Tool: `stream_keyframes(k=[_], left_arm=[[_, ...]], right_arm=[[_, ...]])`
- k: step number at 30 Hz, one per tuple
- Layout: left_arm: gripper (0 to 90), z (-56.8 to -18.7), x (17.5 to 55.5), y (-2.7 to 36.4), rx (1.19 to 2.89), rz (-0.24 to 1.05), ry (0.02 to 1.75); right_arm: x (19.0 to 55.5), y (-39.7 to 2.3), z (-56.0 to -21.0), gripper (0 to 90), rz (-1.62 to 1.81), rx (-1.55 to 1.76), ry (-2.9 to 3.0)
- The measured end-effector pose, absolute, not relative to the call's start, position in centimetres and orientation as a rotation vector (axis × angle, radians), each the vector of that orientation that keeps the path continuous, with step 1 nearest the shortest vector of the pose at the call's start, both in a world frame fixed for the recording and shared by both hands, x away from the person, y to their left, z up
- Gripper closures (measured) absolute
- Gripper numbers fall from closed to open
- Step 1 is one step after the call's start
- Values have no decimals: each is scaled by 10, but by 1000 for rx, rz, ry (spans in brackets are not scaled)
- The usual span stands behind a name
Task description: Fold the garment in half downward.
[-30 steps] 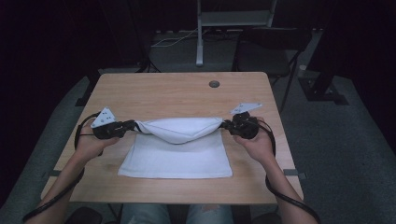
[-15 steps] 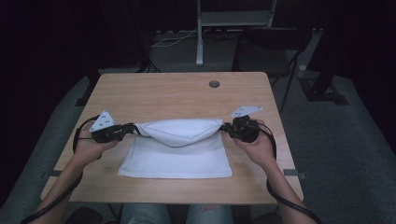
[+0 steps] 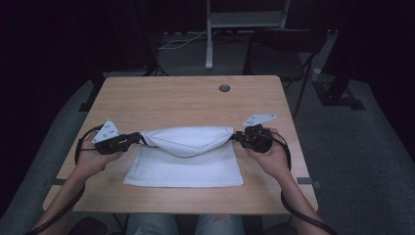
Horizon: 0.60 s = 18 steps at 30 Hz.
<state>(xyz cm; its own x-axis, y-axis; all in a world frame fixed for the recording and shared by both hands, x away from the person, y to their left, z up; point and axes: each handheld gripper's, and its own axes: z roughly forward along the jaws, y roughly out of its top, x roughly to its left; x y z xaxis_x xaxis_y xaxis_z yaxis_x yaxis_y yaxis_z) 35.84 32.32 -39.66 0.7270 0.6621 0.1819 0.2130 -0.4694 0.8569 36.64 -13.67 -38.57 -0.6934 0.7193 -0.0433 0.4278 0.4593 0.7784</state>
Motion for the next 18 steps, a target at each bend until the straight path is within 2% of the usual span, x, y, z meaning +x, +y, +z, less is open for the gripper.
stream_keyframes(k=[18], left_arm=[[844,-400,347,324,2041,633,651]], right_arm=[[355,-136,-389,832,1094,952,2365]])
